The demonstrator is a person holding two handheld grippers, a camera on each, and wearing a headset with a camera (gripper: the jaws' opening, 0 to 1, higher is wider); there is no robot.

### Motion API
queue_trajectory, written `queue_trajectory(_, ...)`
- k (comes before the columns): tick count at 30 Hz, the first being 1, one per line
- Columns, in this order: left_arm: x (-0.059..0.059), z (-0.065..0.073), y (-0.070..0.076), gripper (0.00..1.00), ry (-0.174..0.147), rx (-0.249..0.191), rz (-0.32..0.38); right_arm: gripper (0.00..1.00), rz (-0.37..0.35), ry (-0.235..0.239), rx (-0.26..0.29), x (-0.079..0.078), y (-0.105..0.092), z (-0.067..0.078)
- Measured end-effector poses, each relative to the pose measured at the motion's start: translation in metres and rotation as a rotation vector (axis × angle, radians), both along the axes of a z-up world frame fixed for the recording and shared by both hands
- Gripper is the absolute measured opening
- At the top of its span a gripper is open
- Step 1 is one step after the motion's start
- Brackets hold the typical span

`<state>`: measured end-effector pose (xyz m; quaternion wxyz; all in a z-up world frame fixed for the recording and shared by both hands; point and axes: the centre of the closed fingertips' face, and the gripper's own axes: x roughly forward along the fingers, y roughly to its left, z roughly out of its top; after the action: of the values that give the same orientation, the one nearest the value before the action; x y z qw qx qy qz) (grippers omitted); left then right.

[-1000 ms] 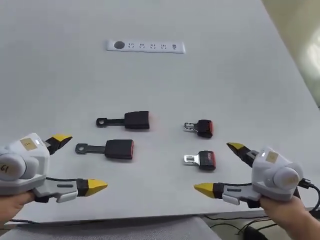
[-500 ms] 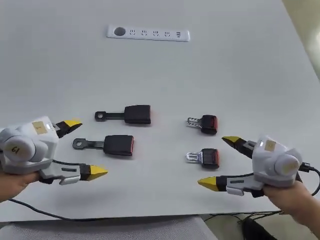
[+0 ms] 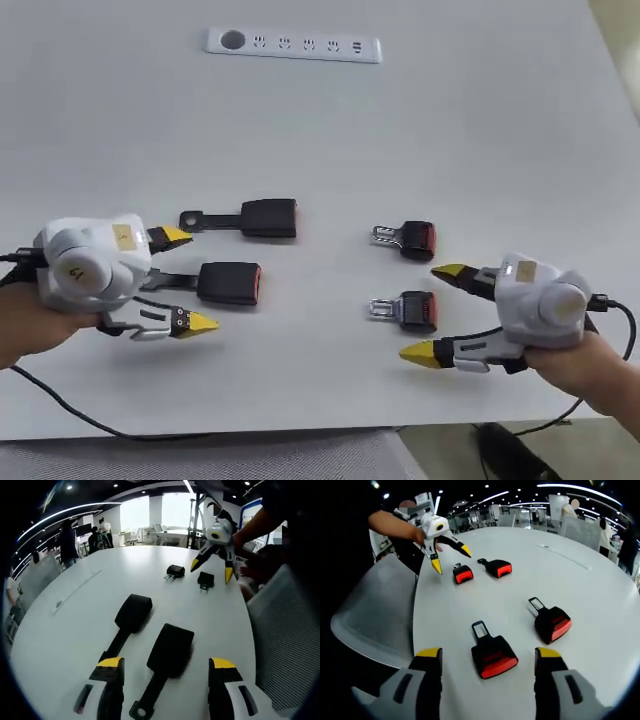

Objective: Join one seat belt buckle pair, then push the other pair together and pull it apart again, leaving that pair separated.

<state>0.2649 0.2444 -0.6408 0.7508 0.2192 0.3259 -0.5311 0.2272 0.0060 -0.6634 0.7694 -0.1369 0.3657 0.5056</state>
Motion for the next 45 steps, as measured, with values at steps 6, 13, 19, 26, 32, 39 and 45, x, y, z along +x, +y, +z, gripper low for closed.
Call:
queue_trajectory(6, 0.001, -0.015, -0.002, 0.62, 0.012, 0.045, -0.072, 0.69, 0.048, 0.018, -0.021, -0.002, -0.006, -0.006)
queue_trajectory(13, -0.005, -0.028, -0.008, 0.53, 0.005, 0.102, -0.167, 0.6, 0.124, 0.032, -0.044, -0.006, -0.008, -0.009)
queue_trajectory(19, -0.007, -0.028, -0.01, 0.49, 0.013, 0.107, -0.203, 0.54, 0.164, 0.029, -0.062, -0.003, -0.012, -0.01)
queue_trajectory(26, -0.008, -0.027, -0.012, 0.46, 0.013, 0.09, -0.214, 0.44, 0.184, 0.026, -0.06, 0.002, -0.013, -0.01)
queue_trajectory(32, -0.005, -0.027, -0.014, 0.41, 0.008, 0.098, -0.221, 0.4, 0.196, 0.012, -0.067, 0.001, -0.012, -0.008)
queue_trajectory(39, -0.007, -0.029, -0.014, 0.34, 0.004, 0.116, -0.237, 0.35, 0.236, -0.002, -0.069, 0.0, -0.013, -0.007)
queue_trajectory(45, -0.007, -0.03, -0.015, 0.34, -0.001, 0.131, -0.27, 0.34, 0.238, -0.015, -0.058, 0.001, -0.013, -0.007)
